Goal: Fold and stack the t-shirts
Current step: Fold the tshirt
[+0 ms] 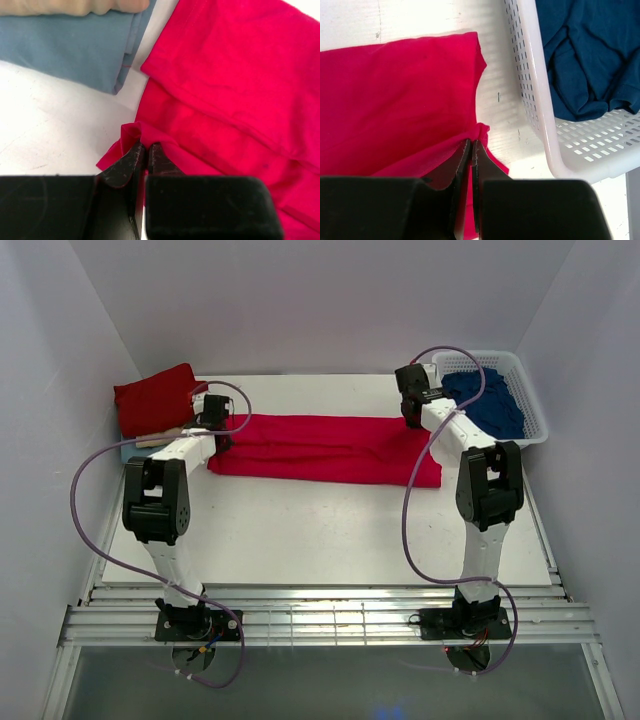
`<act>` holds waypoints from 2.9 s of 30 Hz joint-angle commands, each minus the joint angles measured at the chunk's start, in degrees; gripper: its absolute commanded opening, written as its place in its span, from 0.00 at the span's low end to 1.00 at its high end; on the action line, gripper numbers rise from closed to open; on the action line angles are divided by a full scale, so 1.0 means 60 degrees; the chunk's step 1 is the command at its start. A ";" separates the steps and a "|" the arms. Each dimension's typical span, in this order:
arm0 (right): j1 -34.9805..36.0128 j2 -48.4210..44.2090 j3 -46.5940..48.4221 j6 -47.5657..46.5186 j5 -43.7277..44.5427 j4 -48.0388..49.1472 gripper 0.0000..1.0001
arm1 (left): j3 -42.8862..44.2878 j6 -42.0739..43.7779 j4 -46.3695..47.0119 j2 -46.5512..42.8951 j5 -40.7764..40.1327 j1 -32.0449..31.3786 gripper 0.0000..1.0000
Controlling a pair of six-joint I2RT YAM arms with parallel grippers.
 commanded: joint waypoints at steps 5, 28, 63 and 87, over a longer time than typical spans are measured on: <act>-0.0119 0.0518 0.0728 -0.0153 0.0109 -0.0029 0.08 | 0.0818 0.0290 0.0300 0.0566 0.0102 0.0081 0.00; -0.0295 0.2057 0.2779 -0.0461 0.0591 -0.0557 0.12 | 0.4172 0.1888 0.1062 0.0523 -0.1275 0.0081 0.54; 0.0188 -0.0611 -0.1805 -0.1120 -0.5984 0.1904 0.43 | -0.0134 -0.0031 0.2805 0.0610 0.1816 -0.4226 0.27; 0.0613 0.0635 -0.0707 -0.1325 -0.4903 0.1070 0.35 | -0.0924 -0.0134 0.2893 0.0581 0.1538 -0.4226 0.27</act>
